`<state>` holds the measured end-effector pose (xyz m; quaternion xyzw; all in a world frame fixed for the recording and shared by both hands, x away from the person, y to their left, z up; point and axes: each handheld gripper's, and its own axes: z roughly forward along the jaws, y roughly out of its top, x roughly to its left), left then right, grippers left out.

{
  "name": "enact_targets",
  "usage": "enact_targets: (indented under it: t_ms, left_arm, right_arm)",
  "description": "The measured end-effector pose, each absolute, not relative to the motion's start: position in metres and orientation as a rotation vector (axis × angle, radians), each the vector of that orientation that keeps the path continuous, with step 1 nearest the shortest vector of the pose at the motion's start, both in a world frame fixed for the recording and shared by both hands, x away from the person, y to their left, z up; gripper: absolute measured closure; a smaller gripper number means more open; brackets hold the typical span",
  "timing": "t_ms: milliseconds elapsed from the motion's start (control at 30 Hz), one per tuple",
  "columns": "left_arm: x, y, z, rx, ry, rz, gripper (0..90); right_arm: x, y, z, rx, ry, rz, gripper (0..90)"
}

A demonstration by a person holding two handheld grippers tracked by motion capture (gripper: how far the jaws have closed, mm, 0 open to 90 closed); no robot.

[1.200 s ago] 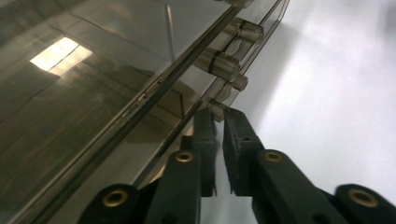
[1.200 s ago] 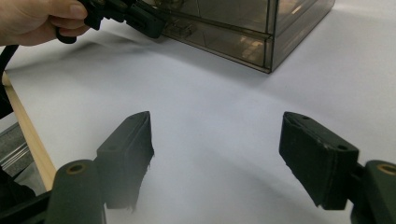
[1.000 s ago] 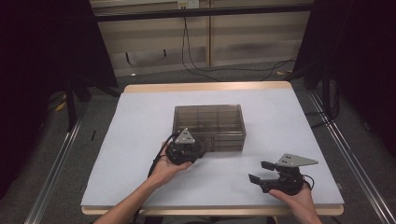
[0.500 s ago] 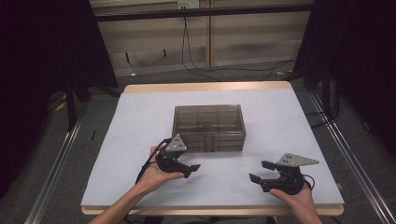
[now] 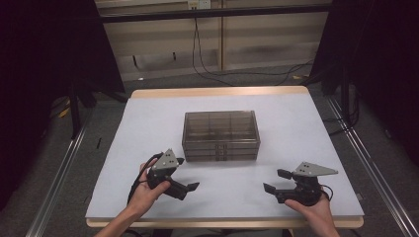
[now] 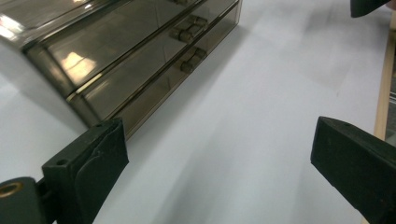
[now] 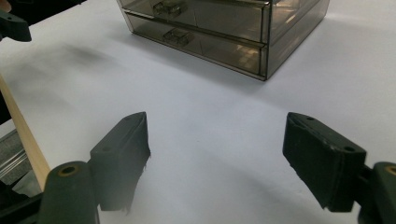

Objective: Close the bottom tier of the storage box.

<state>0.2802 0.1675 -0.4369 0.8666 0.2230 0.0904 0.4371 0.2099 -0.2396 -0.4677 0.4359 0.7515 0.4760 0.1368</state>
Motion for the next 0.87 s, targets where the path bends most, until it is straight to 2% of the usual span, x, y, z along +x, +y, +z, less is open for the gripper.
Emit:
enact_targets:
  t_ms: [100, 133, 267, 533, 633, 733, 867]
  left_arm:
    - [0.276, 0.175, -0.436, 2.147, 0.565, 0.249, 3.9]
    - [0.27, 0.184, -0.435, 2.107, 0.589, 0.296, 3.9]
    - [0.259, 0.198, -0.436, 2.042, 0.619, 0.313, 3.9]
    - [0.243, 0.22, -0.45, 2.094, 0.653, 0.317, 2.3]
    - [0.242, 0.229, -0.455, 2.052, 0.712, 0.33, 2.2]
    - [0.241, 0.238, -0.447, 1.928, 0.778, 0.345, 2.5]
    - [0.241, 0.241, -0.45, 1.941, 0.764, 0.343, 2.2]
  right_arm:
    - [0.21, -0.24, -0.467, 1.261, 2.175, 1.377, 22.0]
    - [0.209, -0.24, -0.467, 1.259, 2.172, 1.384, 21.8]
    - [0.21, -0.241, -0.467, 1.27, 2.164, 1.377, 21.0]
    - [0.208, -0.243, -0.466, 1.27, 2.161, 1.369, 20.9]
    - [0.209, -0.245, -0.466, 1.277, 2.148, 1.366, 20.4]
    - [0.209, -0.247, -0.465, 1.279, 2.14, 1.355, 20.0]
    - [0.212, -0.255, -0.465, 1.258, 2.114, 1.263, 17.3]
